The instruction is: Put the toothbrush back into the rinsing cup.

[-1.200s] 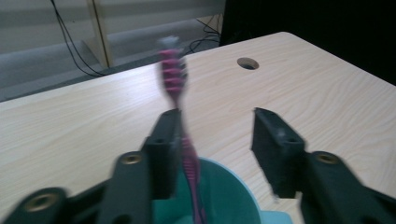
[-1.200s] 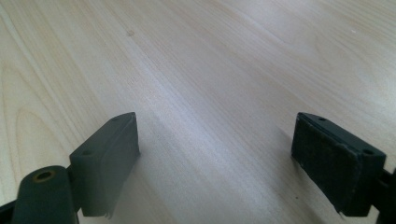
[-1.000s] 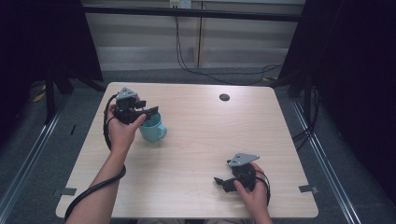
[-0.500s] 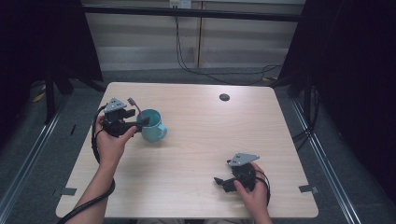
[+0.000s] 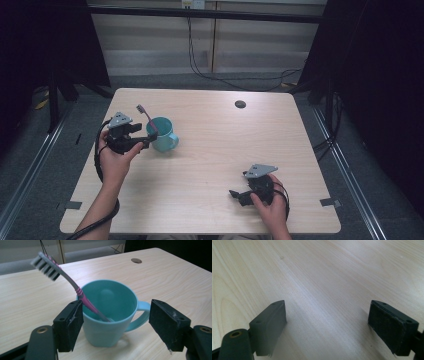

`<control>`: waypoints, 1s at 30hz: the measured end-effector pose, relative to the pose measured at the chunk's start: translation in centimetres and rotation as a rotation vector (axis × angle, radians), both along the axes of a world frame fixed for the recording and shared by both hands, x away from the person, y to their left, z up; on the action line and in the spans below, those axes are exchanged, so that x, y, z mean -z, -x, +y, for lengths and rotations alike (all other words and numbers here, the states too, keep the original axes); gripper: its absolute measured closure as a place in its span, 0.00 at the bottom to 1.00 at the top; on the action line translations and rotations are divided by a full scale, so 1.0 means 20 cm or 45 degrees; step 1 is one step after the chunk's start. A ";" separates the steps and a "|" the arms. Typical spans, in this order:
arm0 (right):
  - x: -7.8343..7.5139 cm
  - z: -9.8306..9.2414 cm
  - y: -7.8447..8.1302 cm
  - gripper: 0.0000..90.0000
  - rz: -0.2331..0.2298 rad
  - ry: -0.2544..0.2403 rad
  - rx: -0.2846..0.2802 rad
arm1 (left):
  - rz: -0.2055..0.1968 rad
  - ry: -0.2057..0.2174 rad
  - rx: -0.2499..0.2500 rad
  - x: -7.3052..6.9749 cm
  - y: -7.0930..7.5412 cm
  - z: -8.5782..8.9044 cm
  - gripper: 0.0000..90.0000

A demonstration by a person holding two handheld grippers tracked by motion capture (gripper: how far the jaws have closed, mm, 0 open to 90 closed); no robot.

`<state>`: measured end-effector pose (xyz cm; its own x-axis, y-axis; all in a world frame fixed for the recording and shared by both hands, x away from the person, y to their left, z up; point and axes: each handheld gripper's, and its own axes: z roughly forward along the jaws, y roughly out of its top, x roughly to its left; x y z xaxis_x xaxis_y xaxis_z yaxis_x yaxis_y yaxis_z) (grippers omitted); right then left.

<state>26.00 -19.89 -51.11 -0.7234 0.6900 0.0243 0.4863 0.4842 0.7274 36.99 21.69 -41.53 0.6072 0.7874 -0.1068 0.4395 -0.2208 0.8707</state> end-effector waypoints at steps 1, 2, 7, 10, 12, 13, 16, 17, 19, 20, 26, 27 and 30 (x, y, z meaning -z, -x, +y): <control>0.00 0.00 0.00 0.16 0.000 0.000 -0.001 | 0.002 0.001 -0.003 0.01 0.00 0.00 0.30; 0.00 0.00 0.00 0.16 0.000 0.000 -0.001 | 0.004 -0.002 -0.001 0.02 0.01 0.00 0.30; 0.00 0.00 0.00 0.16 0.000 0.000 0.000 | 0.032 -0.005 -0.002 0.09 0.04 0.01 0.30; 0.00 0.00 0.00 0.16 0.000 0.000 0.000 | 0.038 -0.004 -0.002 0.11 0.04 0.02 0.30; 0.00 0.00 0.00 0.16 0.000 0.000 0.000 | 0.044 -0.009 0.001 0.14 0.06 0.02 0.30; 0.00 0.00 0.00 0.16 0.000 0.000 0.000 | 0.050 -0.014 0.009 0.16 0.07 0.02 0.30; 0.00 0.00 0.00 0.16 0.000 0.001 -0.002 | 0.060 -0.018 0.007 0.19 0.08 0.02 0.30; 0.00 0.00 0.00 0.16 0.000 0.000 0.000 | 0.066 -0.027 0.009 0.21 0.09 0.02 0.30; 0.00 0.00 0.00 0.16 0.000 0.001 -0.002 | 0.073 -0.029 0.010 0.23 0.09 0.02 0.30; 0.00 0.00 0.00 0.16 -0.001 0.000 -0.001 | 0.076 -0.031 0.009 0.24 0.10 0.02 0.30; 0.00 0.00 0.00 0.16 0.000 0.000 0.000 | 0.112 -0.086 0.029 0.33 0.13 0.01 0.29; 0.00 0.00 0.00 0.16 0.000 0.000 0.000 | 0.112 -0.086 0.029 0.33 0.13 0.01 0.29; 0.00 0.00 0.00 0.16 0.000 0.000 0.000 | 0.121 -0.118 0.047 0.36 0.15 0.00 0.29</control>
